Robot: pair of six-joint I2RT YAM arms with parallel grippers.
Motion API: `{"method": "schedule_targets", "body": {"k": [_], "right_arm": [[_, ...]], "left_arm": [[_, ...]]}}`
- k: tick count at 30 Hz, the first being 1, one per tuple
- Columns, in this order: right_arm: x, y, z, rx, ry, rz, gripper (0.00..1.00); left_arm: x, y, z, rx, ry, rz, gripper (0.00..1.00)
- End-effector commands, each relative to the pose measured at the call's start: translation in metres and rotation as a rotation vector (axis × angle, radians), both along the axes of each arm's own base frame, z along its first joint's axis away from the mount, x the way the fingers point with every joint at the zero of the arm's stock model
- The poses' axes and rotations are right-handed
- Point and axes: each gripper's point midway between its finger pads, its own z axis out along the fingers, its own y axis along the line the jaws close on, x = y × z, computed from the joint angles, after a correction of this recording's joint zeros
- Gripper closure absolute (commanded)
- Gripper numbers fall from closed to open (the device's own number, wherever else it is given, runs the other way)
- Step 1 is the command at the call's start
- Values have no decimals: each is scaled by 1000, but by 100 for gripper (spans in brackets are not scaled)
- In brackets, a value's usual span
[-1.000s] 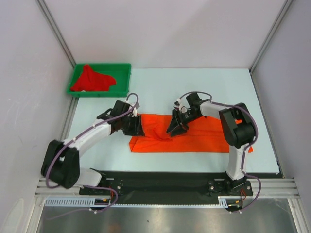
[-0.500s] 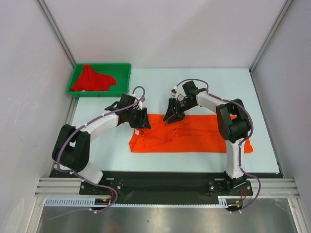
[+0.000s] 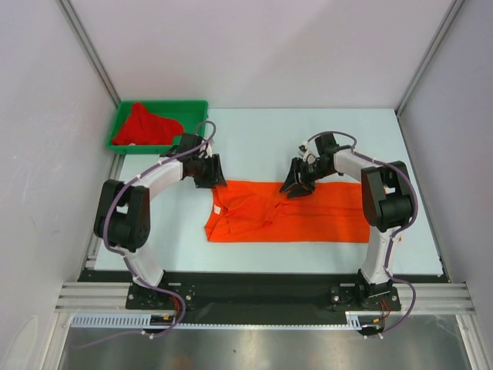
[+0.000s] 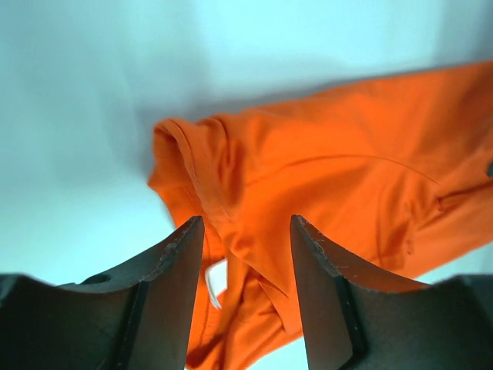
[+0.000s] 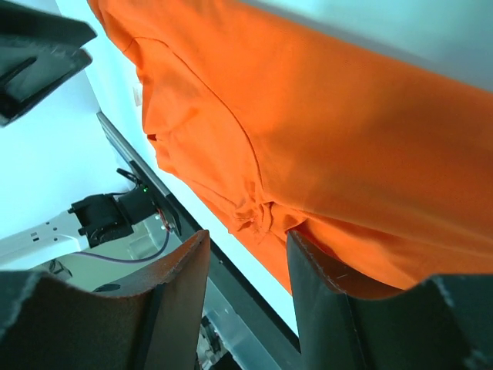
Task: Fold and stack the t-shirts
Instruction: Fold the tshirt
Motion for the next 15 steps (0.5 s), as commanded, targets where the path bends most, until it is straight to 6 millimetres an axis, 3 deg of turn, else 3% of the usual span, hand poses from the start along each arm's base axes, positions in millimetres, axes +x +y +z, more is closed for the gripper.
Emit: {"method": "schedule_targets", "body": {"k": [1, 6, 10, 15], "right_arm": [[4, -1, 15, 12, -66, -3, 50], [13, -4, 8, -2, -62, -37, 54], [20, -9, 4, 13, -40, -62, 61], [28, -21, 0, 10, -34, -103, 63]], "left_arm": [[21, 3, 3, 39, -23, -13, 46], [41, 11, 0, 71, -27, 17, 49], [46, 15, -13, 88, 13, 18, 53], [47, 18, -29, 95, 53, 16, 71]]}}
